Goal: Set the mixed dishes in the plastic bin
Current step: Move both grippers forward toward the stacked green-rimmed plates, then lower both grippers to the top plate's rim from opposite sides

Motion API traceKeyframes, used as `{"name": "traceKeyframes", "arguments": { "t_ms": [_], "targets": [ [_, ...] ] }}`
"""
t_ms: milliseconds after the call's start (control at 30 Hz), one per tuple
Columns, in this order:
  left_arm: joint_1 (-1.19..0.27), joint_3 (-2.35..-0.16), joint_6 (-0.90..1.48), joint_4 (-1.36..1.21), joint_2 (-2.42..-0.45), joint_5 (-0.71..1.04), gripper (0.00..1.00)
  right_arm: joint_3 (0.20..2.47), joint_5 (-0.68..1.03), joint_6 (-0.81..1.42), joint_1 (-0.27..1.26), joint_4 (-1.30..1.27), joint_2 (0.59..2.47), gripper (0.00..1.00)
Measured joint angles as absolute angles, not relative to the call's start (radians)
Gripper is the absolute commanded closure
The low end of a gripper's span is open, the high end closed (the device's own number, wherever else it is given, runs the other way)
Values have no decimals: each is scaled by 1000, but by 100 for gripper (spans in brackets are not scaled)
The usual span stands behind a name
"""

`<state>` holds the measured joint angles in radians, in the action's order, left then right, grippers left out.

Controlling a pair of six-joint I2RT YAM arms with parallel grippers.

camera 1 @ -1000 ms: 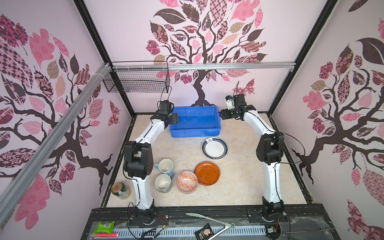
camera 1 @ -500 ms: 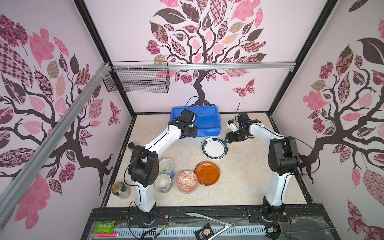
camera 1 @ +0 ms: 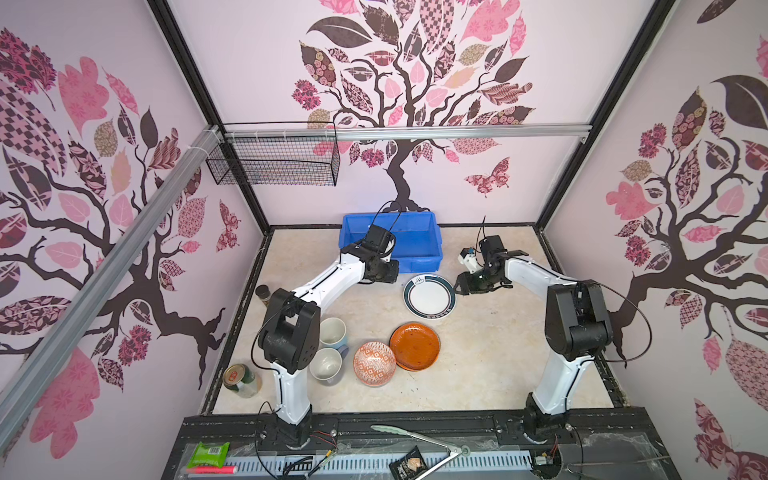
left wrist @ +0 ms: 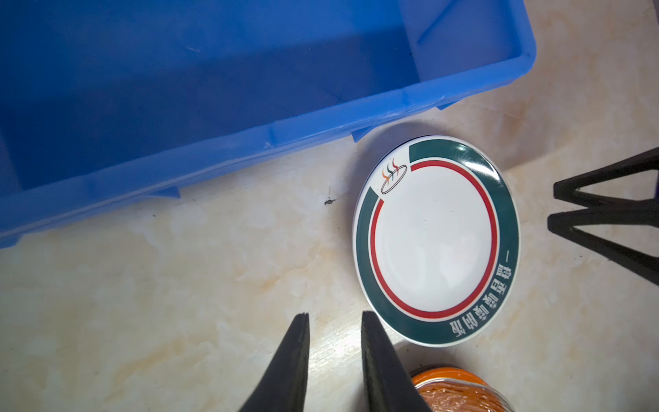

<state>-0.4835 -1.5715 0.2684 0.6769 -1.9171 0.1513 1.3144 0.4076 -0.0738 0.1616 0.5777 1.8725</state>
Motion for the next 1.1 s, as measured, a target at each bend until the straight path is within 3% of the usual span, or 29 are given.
{"name": "traceKeyframes", "arguments": {
  "t_ms": [200, 467, 833, 1100],
  "targets": [
    [-498, -1555, 290, 670, -1977, 204, 87, 1312, 425, -46, 162, 558, 1875, 53],
    [-522, -1555, 302, 667, -2025, 240, 95, 1322, 425, -45, 162, 558, 1884, 51],
    [-538, -1555, 316, 654, -2074, 255, 100, 1338, 428, -41, 162, 562, 1911, 47],
    [-542, -1557, 324, 655, -2135, 253, 100, 1360, 428, -45, 162, 562, 1912, 53]
  ]
}}
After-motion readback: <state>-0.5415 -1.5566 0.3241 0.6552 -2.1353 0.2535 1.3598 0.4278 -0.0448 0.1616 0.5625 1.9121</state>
